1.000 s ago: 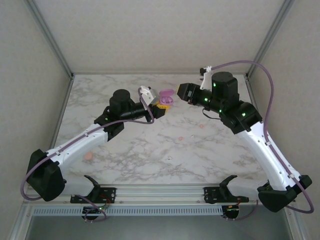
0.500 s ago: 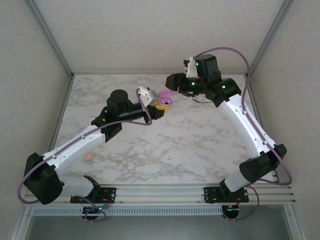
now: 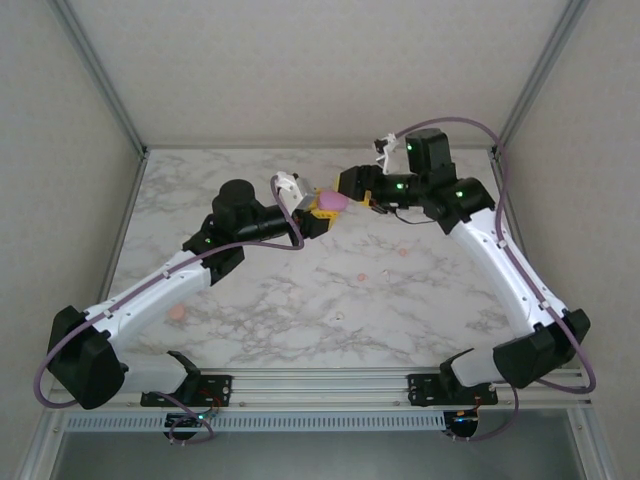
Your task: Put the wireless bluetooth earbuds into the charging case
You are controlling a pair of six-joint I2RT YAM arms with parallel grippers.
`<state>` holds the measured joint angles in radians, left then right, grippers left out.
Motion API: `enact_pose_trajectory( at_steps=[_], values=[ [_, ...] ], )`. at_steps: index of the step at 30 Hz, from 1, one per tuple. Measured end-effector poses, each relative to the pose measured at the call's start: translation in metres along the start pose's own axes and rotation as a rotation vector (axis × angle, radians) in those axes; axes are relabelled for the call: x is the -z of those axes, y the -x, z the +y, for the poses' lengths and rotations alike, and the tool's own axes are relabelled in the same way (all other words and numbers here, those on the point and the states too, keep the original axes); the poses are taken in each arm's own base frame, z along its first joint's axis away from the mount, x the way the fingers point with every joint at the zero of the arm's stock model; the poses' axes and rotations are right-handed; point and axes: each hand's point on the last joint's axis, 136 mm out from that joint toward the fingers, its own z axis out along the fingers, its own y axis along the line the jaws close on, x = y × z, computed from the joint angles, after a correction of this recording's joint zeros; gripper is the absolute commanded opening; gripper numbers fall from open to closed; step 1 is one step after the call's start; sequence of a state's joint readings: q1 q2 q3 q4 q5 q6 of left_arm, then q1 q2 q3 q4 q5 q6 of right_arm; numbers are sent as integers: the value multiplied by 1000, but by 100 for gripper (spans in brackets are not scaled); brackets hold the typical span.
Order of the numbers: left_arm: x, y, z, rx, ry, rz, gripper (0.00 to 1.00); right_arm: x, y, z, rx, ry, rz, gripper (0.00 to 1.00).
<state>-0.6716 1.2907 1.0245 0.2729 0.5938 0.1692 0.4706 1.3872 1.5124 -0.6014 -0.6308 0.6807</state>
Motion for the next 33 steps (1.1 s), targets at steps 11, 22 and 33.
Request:
enact_pose_trajectory(
  at_steps=[11,22,33],
  values=[
    [-2,6,0,25,-8,-29,29,-8,-11,19,-137,291,88,57],
    [-6,6,2,29,-10,-28,29,-7,-17,23,-188,388,136,49],
    [-9,8,0,23,-29,-25,34,2,-17,24,-185,396,123,27]
  ],
)
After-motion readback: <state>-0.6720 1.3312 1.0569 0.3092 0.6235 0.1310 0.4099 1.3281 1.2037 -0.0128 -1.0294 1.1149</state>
